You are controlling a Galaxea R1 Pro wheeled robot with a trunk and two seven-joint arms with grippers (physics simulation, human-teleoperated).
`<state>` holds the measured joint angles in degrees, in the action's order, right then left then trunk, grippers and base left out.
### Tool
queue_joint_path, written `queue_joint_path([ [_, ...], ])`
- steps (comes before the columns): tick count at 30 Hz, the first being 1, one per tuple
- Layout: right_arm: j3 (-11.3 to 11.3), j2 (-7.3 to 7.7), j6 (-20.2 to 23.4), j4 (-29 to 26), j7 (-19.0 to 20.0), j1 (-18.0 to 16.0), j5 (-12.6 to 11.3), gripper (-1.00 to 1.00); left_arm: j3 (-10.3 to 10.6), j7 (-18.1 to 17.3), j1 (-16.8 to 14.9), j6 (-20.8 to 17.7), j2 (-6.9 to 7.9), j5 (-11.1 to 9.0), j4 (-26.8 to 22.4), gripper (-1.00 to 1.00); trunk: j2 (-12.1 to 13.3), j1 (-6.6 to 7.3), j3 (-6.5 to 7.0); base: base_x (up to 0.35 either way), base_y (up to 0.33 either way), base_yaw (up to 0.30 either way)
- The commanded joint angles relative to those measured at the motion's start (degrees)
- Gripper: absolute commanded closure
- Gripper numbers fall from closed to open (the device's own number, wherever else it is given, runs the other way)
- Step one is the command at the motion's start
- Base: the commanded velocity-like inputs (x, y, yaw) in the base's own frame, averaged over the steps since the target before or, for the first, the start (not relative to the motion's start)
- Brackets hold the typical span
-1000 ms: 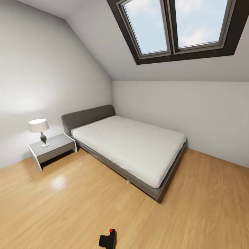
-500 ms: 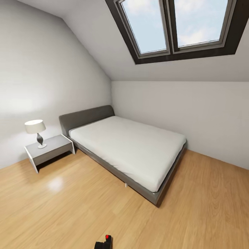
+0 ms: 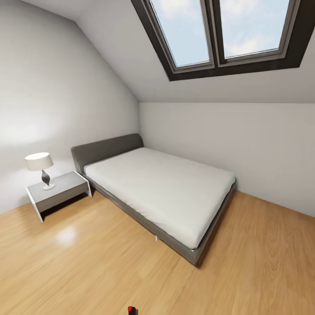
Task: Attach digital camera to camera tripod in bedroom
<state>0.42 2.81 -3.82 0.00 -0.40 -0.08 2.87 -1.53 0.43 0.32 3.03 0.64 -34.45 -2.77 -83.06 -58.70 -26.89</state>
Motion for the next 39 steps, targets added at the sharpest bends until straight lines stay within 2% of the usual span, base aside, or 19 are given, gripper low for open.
queue_joint_path([
  [1,0.02,0.00,-0.13,0.00,-0.04,-0.01,0.30,-1.00,-0.14,0.05,0.03,0.05,-0.01,-0.01,-0.12,-1.00,-0.02,-0.02,-0.04,0.234,-0.166,0.000],
  [14,-0.06,0.00,-0.70,0.00,-0.04,-0.01,0.22,-1.00,-0.14,0.09,0.03,0.04,0.03,-0.01,-0.11,-1.00,-0.02,-0.02,-0.04,0.196,-0.142,-0.001],
  [29,-0.07,0.00,-1.01,0.00,-0.04,-0.01,0.21,-1.00,-0.14,0.10,0.03,0.05,0.06,-0.06,-0.05,-1.00,-0.02,-0.02,-0.04,0.020,-0.015,-0.148],
  [39,0.01,0.00,-0.89,0.00,0.00,-0.01,0.28,-1.00,-0.15,0.10,0.03,0.11,0.06,-0.12,-0.05,-1.00,-0.02,-0.02,-0.04,0.001,-0.001,-0.035],
])
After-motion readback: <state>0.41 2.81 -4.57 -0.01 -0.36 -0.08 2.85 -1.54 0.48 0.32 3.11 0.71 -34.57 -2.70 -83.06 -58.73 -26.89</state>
